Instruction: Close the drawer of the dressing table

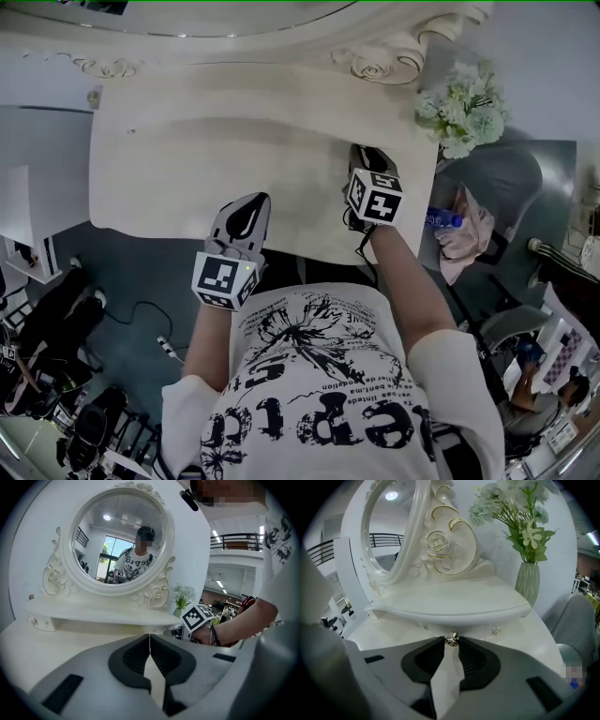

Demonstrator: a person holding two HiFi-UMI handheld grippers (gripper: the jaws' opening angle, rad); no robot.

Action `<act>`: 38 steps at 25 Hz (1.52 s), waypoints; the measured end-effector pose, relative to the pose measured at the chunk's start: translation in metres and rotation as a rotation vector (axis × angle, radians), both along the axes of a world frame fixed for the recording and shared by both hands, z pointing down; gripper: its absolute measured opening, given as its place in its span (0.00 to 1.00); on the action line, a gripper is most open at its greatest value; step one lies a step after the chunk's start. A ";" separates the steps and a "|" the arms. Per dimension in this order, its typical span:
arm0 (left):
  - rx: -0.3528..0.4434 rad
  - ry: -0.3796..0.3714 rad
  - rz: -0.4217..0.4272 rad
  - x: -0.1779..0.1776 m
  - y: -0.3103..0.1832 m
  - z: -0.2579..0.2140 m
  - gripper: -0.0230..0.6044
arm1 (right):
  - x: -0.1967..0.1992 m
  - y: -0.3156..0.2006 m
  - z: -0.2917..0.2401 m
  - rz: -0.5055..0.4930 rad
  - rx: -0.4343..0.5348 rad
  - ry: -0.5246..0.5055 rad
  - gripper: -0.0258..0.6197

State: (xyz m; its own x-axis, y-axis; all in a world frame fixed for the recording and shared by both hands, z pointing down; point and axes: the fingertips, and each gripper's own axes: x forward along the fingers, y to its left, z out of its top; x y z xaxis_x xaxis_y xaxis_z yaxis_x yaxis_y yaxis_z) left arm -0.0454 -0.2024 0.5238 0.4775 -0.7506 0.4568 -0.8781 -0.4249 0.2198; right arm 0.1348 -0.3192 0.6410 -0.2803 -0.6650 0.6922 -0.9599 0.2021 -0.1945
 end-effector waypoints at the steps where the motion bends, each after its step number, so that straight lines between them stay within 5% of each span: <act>1: -0.001 -0.003 -0.001 -0.001 0.000 0.000 0.07 | 0.000 0.000 0.000 -0.003 0.001 0.003 0.20; 8: 0.017 -0.010 0.017 -0.001 -0.003 -0.010 0.07 | -0.002 0.008 -0.013 -0.065 0.052 0.121 0.21; 16: 0.074 0.014 0.076 0.013 -0.010 -0.035 0.07 | 0.007 0.043 -0.071 -0.060 0.144 0.085 0.16; 19: 0.098 0.019 0.098 0.020 -0.009 -0.050 0.07 | 0.012 0.056 -0.110 -0.046 0.242 0.056 0.08; 28: 0.207 0.039 0.180 0.043 -0.022 -0.105 0.07 | 0.017 0.083 -0.220 -0.052 0.544 0.022 0.07; 38: 0.266 0.014 0.216 0.049 -0.022 -0.138 0.07 | 0.023 0.120 -0.230 -0.036 0.575 -0.024 0.07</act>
